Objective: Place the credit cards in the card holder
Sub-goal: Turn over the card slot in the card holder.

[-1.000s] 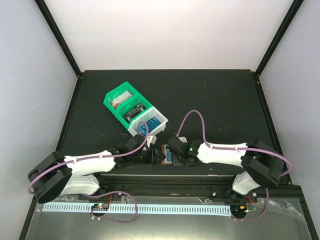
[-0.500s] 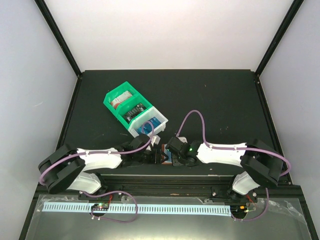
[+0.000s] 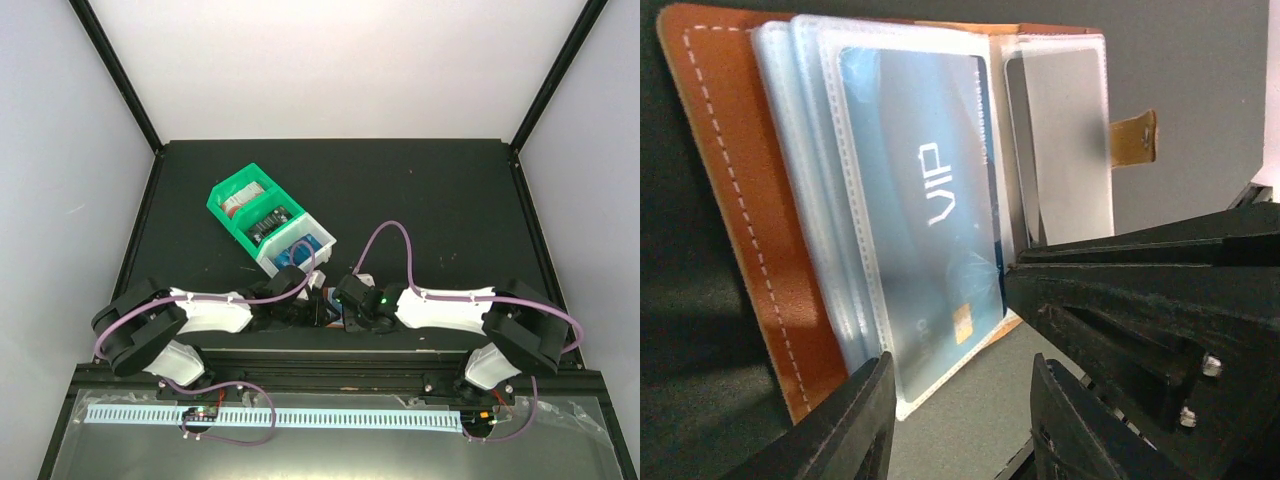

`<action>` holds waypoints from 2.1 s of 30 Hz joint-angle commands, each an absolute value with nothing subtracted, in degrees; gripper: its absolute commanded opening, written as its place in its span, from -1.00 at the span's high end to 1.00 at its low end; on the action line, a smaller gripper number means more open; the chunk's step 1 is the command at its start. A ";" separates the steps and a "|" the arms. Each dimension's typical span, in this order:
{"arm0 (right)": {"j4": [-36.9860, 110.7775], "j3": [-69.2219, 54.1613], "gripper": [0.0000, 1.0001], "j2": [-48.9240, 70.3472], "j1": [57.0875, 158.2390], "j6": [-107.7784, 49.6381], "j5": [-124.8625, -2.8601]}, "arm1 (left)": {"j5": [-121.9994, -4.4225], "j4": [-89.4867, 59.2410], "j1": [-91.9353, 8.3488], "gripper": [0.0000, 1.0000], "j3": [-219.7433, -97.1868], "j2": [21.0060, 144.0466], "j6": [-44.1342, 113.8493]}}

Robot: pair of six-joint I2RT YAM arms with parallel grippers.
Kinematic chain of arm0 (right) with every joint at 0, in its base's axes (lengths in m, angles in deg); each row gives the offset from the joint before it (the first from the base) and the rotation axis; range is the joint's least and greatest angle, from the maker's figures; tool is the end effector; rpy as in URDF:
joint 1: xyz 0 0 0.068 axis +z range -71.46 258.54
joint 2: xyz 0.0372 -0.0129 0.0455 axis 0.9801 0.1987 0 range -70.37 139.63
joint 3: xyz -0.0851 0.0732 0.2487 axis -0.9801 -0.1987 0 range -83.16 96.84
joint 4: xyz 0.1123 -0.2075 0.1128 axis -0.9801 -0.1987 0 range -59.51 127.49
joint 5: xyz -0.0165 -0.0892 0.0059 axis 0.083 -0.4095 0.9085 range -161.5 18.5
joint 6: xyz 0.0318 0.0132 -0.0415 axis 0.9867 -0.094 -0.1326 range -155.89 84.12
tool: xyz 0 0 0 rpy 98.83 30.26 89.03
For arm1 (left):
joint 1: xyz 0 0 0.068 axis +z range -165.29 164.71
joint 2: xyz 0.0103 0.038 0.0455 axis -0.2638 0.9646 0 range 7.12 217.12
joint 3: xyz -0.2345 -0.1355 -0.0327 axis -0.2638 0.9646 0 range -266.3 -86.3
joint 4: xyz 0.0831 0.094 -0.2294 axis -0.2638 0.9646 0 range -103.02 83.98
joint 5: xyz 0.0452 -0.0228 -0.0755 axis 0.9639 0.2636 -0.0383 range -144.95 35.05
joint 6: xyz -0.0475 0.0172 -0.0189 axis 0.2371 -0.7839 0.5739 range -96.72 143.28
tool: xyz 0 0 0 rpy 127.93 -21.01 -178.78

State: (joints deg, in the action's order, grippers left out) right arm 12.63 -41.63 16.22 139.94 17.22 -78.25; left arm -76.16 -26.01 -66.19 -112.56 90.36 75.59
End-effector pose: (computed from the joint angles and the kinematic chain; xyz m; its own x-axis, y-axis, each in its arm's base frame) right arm 0.1270 0.2241 0.1433 -0.9517 -0.0867 -0.2944 -0.1524 0.9661 0.2083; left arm 0.1475 -0.2020 0.1284 -0.9702 0.0241 -0.2411 0.1961 0.6624 -0.7230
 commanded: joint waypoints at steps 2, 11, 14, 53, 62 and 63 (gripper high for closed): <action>12.37 -43.73 0.81 16.29 140.32 18.49 -77.66 | -74.88 -24.87 -65.90 0.19 -115.03 90.35 74.84; 13.06 -43.88 0.81 16.29 140.32 18.43 -77.48 | -76.83 -25.76 -65.91 0.26 -115.70 91.01 74.43; 13.35 -43.96 0.81 16.38 140.26 18.48 -77.41 | -77.29 -26.34 -65.92 0.29 -116.17 92.04 74.46; -5.76 -52.31 0.48 -23.73 138.92 31.58 -102.17 | -78.12 -17.36 -71.62 -0.39 -135.42 105.03 67.62; -4.43 -46.81 0.30 -25.80 138.92 21.93 -99.16 | -58.14 3.00 -71.25 -0.76 -139.89 88.06 58.13; -3.84 -46.21 0.27 -25.76 138.92 20.64 -98.70 | -55.05 5.46 -71.02 -0.86 -140.25 86.19 57.40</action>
State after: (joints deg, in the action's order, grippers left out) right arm -5.32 -49.14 -25.01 139.18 26.33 -98.62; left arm -68.69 -6.23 -71.41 -136.14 93.99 63.05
